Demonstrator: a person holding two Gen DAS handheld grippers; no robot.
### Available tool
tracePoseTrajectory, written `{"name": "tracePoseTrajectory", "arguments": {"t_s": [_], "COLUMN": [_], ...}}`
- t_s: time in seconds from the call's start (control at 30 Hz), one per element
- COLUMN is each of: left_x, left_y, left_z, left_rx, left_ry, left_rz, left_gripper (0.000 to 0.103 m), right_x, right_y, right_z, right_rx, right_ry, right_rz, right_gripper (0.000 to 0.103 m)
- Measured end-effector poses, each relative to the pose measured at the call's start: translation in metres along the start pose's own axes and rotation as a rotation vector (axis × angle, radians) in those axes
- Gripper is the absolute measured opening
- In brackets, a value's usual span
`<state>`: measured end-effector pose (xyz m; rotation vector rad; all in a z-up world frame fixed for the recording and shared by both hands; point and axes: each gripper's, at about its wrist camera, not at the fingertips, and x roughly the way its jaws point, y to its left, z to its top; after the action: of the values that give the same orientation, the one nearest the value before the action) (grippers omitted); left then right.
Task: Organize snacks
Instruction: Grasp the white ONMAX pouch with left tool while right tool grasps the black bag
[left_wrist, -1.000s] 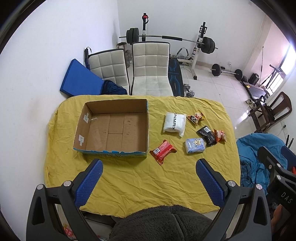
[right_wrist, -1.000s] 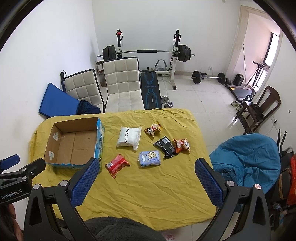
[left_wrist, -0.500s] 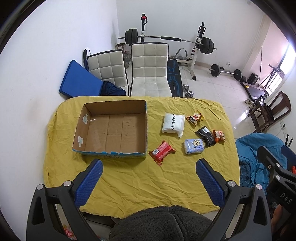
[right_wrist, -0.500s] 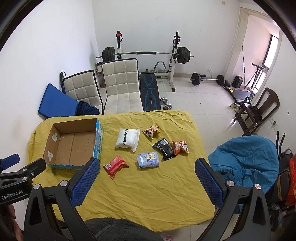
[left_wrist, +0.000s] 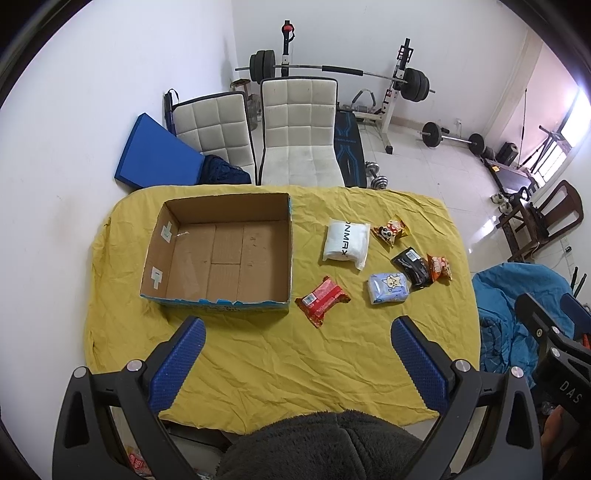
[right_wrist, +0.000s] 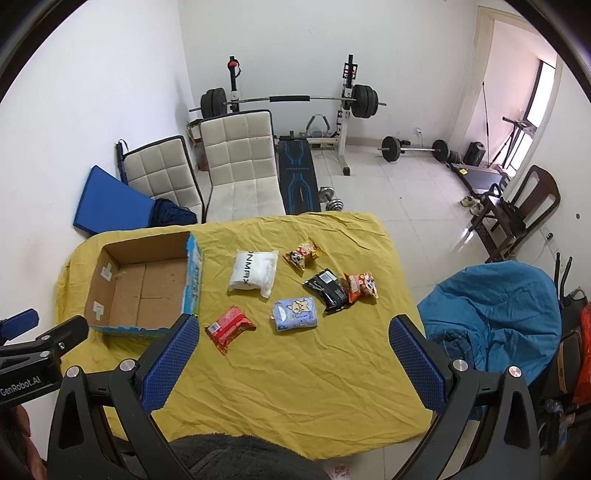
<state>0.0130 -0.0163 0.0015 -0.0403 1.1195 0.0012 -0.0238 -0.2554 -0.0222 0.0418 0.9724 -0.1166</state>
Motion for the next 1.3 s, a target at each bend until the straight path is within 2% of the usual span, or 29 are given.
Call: {"name": "tracePoseTrajectory", "arguments": {"t_s": [0.2, 0.37, 0.43, 0.5, 0.57, 0.67, 0.73, 0.83, 0.93, 1.07, 1.13, 1.17, 1.3], "left_x": [0.04, 0.107, 0.138, 0.187, 0.225, 0.29, 0.333, 0.373, 0.414, 0.454, 0.469, 0.48, 0.507], "left_y": [-0.014, -0.038, -0.047, -0.057, -0.064, -0.075, -0.082, -0.091, -0.102, -0.112, -0.119, -0.123, -0.13], "left_z": [0.029, 0.062, 0.073, 0.084, 0.09, 0.096, 0.096, 0.099, 0.102, 0.107, 0.104, 0.102, 0.089], "left_rx": [0.018, 0.065, 0.076, 0.076, 0.074, 0.068, 0.069, 0.084, 0.087, 0.097, 0.125, 0.147, 0.187], "left_ry": [0.006, 0.061, 0.099, 0.163, 0.222, 0.326, 0.395, 0.44, 0.498, 0.551, 0.585, 0.608, 0.641], "left_rz": [-0.009, 0.002, -0.017, -0.018, -0.017, -0.013, -0.017, -0.014, -0.022, -0.033, -0.027, -0.019, -0.012], "left_gripper": [0.103, 0.103, 0.103, 0.103, 0.103, 0.103, 0.103, 0.103, 0.103, 0.103, 0.103, 0.103, 0.103], "right_x": [0.045, 0.125, 0.176, 0.231, 0.295, 0.383, 0.43, 0.487, 0.523, 0.547, 0.559, 0.563, 0.578], "right_y": [-0.03, -0.065, -0.08, -0.086, -0.091, -0.091, -0.088, -0.082, -0.077, -0.078, -0.079, -0.082, -0.084], "right_z": [0.014, 0.037, 0.044, 0.052, 0.055, 0.054, 0.049, 0.037, 0.024, 0.015, 0.013, 0.011, 0.01], "right_rx": [0.017, -0.007, -0.041, -0.092, -0.141, -0.175, -0.207, -0.248, -0.272, -0.259, -0.215, -0.183, -0.128], "right_ry": [0.041, 0.118, 0.161, 0.202, 0.284, 0.412, 0.473, 0.573, 0.639, 0.658, 0.689, 0.712, 0.729], "right_rz": [-0.04, -0.054, -0.052, -0.062, -0.066, -0.016, -0.029, -0.008, -0.005, -0.025, -0.006, 0.007, -0.005], "right_gripper": [0.103, 0.103, 0.103, 0.103, 0.103, 0.103, 0.102, 0.099, 0.095, 0.086, 0.077, 0.065, 0.064]}}
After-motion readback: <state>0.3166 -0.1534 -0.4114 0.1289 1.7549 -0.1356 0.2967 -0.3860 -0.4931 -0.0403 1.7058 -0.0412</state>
